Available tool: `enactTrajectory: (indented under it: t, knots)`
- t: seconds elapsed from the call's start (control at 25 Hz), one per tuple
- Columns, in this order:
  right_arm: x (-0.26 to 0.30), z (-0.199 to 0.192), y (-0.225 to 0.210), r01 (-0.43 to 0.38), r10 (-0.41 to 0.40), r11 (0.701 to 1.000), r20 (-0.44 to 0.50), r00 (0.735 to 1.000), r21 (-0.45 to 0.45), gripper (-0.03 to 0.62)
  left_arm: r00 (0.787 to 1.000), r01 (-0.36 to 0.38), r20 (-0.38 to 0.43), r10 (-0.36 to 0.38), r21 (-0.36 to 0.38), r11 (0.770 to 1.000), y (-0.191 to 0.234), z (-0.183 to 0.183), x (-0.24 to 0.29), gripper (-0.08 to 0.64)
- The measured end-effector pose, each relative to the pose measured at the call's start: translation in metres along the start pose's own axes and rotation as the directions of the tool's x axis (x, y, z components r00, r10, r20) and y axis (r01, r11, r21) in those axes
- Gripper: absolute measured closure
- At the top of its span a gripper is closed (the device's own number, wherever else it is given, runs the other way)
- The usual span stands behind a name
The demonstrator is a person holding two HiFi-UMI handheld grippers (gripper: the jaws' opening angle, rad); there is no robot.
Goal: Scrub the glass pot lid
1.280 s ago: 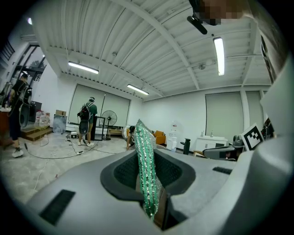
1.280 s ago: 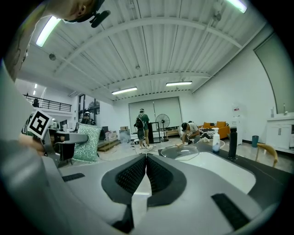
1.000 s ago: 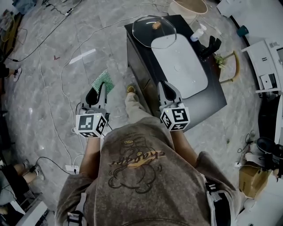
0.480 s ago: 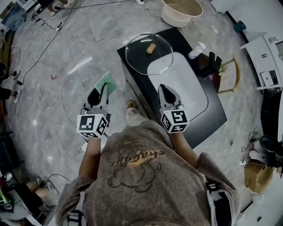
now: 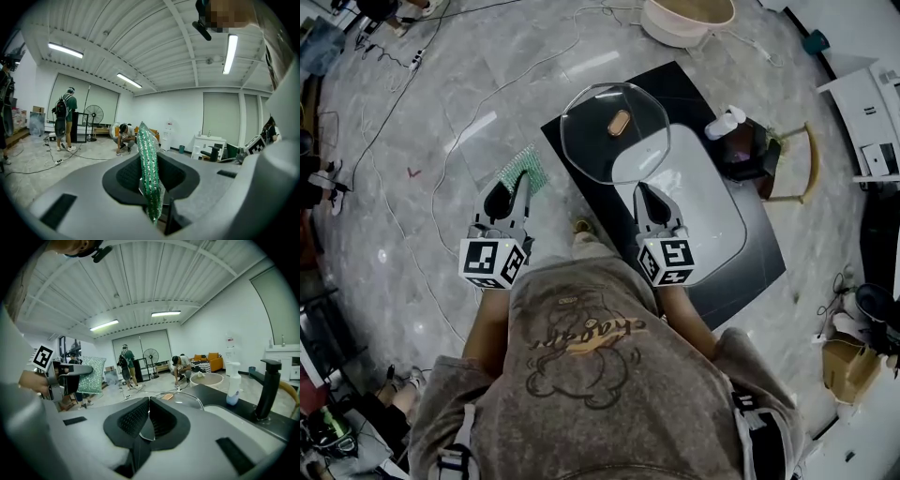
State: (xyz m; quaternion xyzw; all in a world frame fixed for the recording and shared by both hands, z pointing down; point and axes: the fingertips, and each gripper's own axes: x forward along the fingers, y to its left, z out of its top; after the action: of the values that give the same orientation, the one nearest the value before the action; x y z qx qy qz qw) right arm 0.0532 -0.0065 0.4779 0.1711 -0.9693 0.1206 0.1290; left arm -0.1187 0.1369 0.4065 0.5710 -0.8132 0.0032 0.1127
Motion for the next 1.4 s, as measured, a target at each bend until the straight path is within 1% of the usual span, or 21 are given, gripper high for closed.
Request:
enactTrajectory:
  t: [0.16,0.28,0.48,0.56,0.68,0.84,0.96,1.08,1.28,1.4]
  knots:
    - [0.015,0.002,0.002,-0.01,0.01,1.0,-0.015,1.0,0.013,0.565,0.999,-0.039,0.002,0.039,-0.006,0.999,0.02,0.007,-0.001,0.472]
    - [0.026,0.003,0.011,-0.03,0.03,1.0,-0.033,0.999,-0.002,0.565,0.998,-0.063,0.008,0.063,-0.012,0.998,0.038,0.014,-0.004,0.472]
    - [0.044,0.01,0.028,-0.028,0.027,0.999,-0.026,0.999,-0.02,0.565,0.997,-0.07,0.009,0.071,-0.027,0.997,0.068,0.013,-0.005,0.472]
    - [0.049,0.011,0.028,-0.009,0.009,1.0,-0.024,1.0,-0.006,0.565,0.999,-0.049,-0.003,0.049,-0.031,0.998,0.072,0.011,0.004,0.472]
    - [0.053,0.014,0.023,0.027,-0.027,1.0,-0.021,0.999,0.005,0.565,1.0,0.006,-0.014,-0.006,-0.03,1.0,0.071,0.012,0.023,0.472]
    - [0.055,0.021,0.016,0.108,-0.108,0.994,-0.014,0.994,0.024,0.565,0.993,0.113,-0.025,-0.114,-0.012,0.993,0.066,0.022,0.052,0.472]
    - [0.052,0.024,0.01,0.184,-0.184,0.982,-0.014,0.983,0.043,0.565,0.977,0.209,-0.035,-0.209,-0.012,0.978,0.058,0.026,0.077,0.472]
    - [0.052,0.026,0.003,0.241,-0.241,0.969,-0.005,0.97,0.058,0.565,0.953,0.298,-0.043,-0.298,-0.012,0.954,0.045,0.027,0.104,0.472]
    - [0.052,0.031,-0.003,0.32,-0.322,0.943,0.004,0.947,0.089,0.563,0.897,0.437,-0.063,-0.437,-0.013,0.899,0.026,0.03,0.135,0.472]
    - [0.053,0.033,-0.002,0.36,-0.362,0.927,0.004,0.932,0.103,0.563,0.863,0.499,-0.079,-0.498,-0.011,0.866,0.019,0.029,0.143,0.472]
